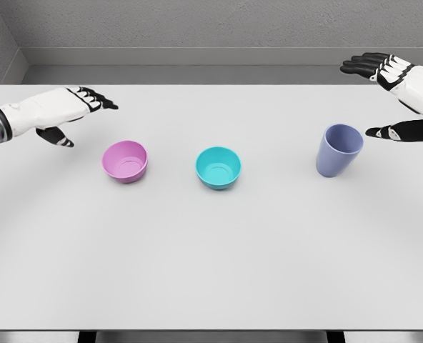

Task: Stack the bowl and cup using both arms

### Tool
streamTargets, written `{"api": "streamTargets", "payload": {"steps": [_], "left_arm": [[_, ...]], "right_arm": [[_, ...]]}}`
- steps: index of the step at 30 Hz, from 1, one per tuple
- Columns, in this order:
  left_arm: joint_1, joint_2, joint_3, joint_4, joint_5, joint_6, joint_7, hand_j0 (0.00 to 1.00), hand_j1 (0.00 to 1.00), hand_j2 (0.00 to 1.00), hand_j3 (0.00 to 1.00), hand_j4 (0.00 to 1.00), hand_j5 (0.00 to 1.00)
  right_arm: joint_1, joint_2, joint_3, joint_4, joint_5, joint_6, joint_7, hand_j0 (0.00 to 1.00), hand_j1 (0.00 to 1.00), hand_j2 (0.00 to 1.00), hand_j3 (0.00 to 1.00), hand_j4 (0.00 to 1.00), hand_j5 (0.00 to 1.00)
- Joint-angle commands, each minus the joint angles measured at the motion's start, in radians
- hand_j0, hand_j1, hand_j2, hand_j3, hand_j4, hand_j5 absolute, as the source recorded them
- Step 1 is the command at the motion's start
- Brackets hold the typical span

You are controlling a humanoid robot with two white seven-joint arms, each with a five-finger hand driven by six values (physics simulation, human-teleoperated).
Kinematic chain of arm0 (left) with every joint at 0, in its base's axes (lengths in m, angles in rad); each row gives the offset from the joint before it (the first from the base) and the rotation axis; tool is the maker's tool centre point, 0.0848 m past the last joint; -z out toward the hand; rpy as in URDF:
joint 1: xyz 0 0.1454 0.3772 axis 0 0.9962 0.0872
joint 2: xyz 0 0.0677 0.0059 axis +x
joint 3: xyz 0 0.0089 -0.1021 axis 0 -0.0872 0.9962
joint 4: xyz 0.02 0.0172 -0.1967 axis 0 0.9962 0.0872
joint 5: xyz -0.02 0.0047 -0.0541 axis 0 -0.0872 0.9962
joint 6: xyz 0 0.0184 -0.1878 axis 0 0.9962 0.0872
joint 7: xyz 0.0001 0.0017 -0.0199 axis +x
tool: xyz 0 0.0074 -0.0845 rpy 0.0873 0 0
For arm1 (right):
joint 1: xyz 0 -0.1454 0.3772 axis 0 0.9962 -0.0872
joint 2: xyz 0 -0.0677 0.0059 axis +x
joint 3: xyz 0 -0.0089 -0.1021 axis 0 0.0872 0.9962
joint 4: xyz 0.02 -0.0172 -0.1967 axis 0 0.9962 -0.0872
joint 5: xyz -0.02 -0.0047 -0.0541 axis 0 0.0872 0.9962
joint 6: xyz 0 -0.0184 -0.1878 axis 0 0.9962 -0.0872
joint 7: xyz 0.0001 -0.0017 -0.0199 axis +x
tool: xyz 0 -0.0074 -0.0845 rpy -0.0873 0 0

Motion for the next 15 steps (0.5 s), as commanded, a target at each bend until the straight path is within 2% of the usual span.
{"api": "streamTargets", "payload": {"steps": [1, 8, 10, 15], "left_arm": [[0.0, 0.0, -0.001, -0.002, 0.005, 0.002, -0.004, 1.0, 1.0, 1.0, 1.0, 1.0, 1.0], [0.002, -0.001, -0.005, -0.005, -0.01, 0.002, -0.007, 1.0, 1.0, 1.0, 1.0, 1.0, 1.0], [0.003, -0.006, -0.005, -0.005, -0.018, 0.002, -0.058, 1.0, 1.0, 1.0, 1.0, 1.0, 1.0], [0.003, -0.038, -0.038, -0.016, -0.024, 0.002, -0.09, 1.0, 1.0, 1.0, 1.0, 1.0, 1.0]], "right_arm": [[0.0, -0.002, -0.001, 0.0, -0.006, 0.0, -0.001, 1.0, 1.0, 1.0, 1.0, 1.0, 1.0], [0.0, -0.005, -0.002, -0.002, -0.006, -0.002, -0.002, 1.0, 1.0, 1.0, 1.0, 1.0, 1.0], [-0.002, -0.005, -0.005, -0.002, -0.006, -0.003, -0.002, 1.0, 1.0, 1.0, 1.0, 1.0, 1.0], [0.0, -0.005, -0.005, 0.003, -0.006, -0.008, -0.002, 1.0, 1.0, 1.0, 1.0, 1.0, 1.0]]}}
